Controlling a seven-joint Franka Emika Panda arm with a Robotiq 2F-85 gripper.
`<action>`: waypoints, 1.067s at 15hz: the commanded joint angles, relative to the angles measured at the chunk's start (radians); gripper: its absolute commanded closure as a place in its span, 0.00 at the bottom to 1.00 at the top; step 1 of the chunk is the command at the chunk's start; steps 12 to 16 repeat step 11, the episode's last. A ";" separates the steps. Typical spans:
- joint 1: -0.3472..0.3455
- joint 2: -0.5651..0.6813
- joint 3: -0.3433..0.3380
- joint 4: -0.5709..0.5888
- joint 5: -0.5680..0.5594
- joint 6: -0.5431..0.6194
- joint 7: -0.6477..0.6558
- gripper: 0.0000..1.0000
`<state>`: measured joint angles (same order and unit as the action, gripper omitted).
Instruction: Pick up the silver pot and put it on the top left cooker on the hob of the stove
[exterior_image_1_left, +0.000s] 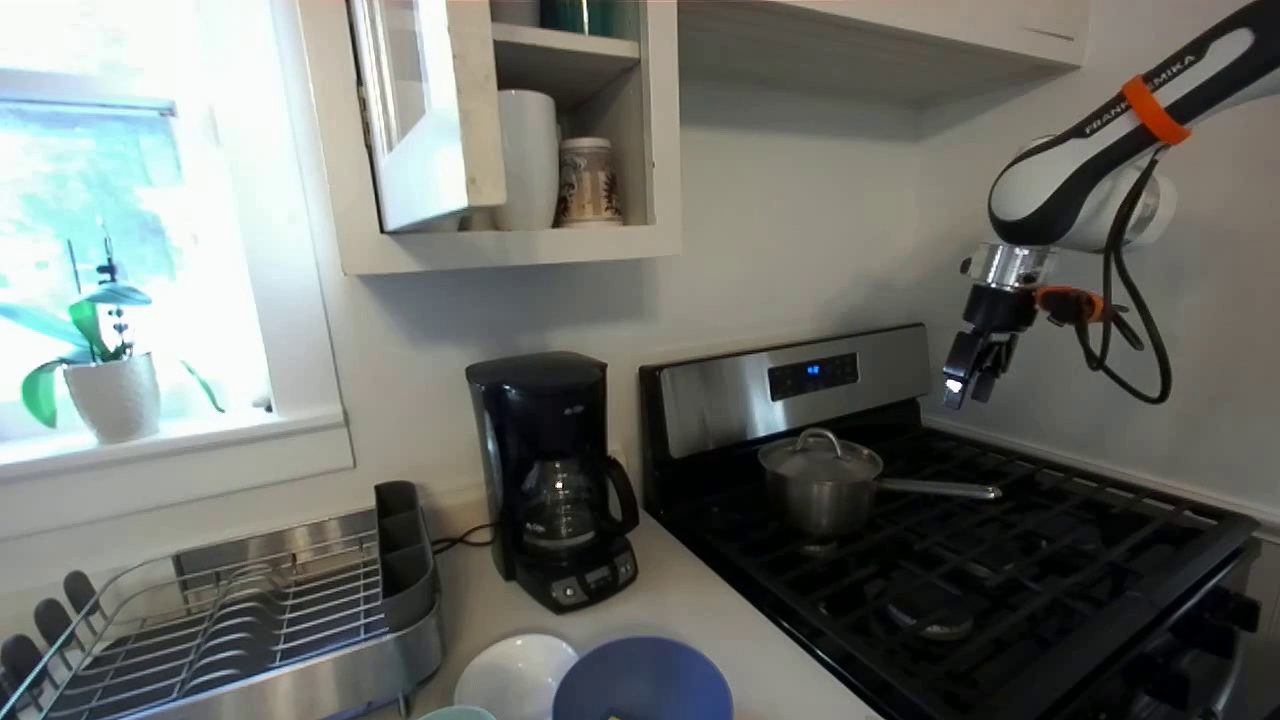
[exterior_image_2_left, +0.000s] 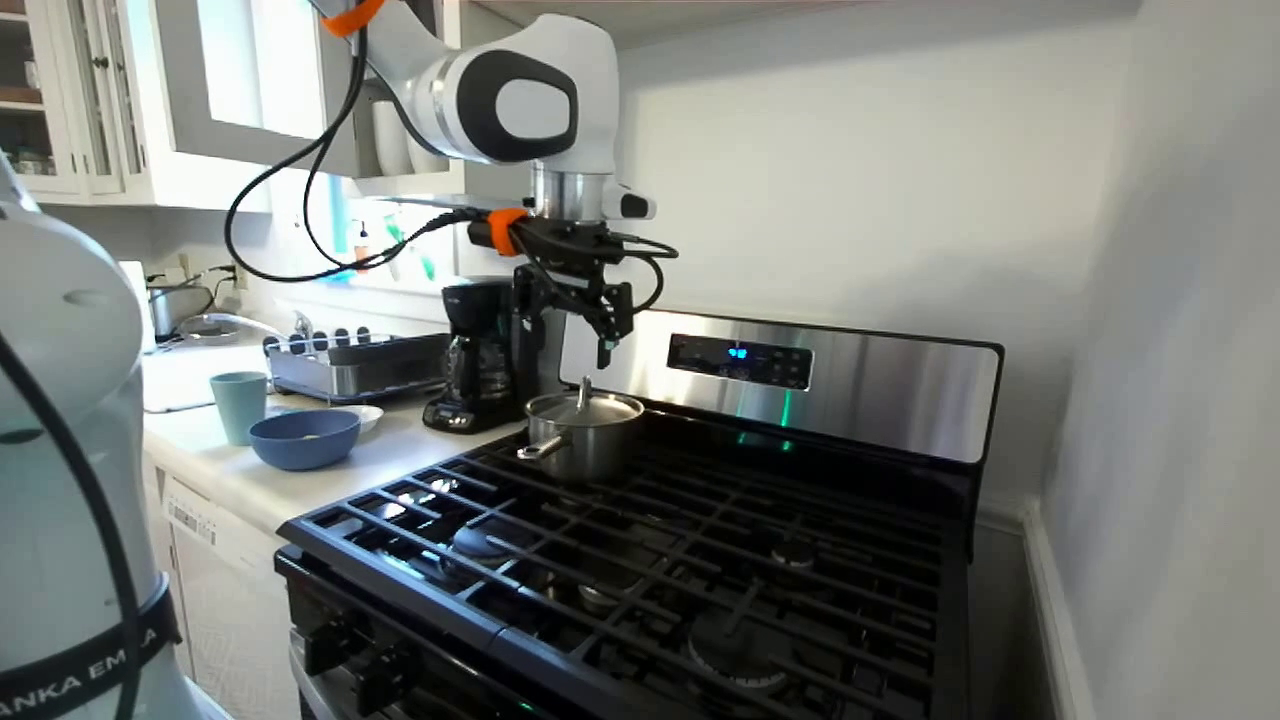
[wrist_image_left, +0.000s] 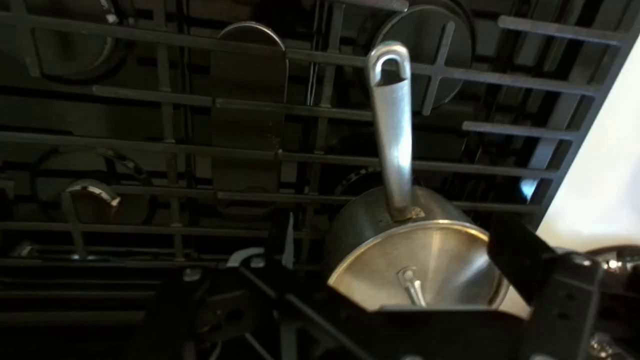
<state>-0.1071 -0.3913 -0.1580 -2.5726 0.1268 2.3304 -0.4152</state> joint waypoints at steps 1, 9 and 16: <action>-0.046 -0.201 -0.042 -0.082 -0.009 -0.019 0.110 0.00; -0.061 -0.282 -0.065 -0.091 -0.027 -0.008 0.167 0.00; -0.058 -0.266 -0.066 -0.091 -0.026 -0.007 0.166 0.00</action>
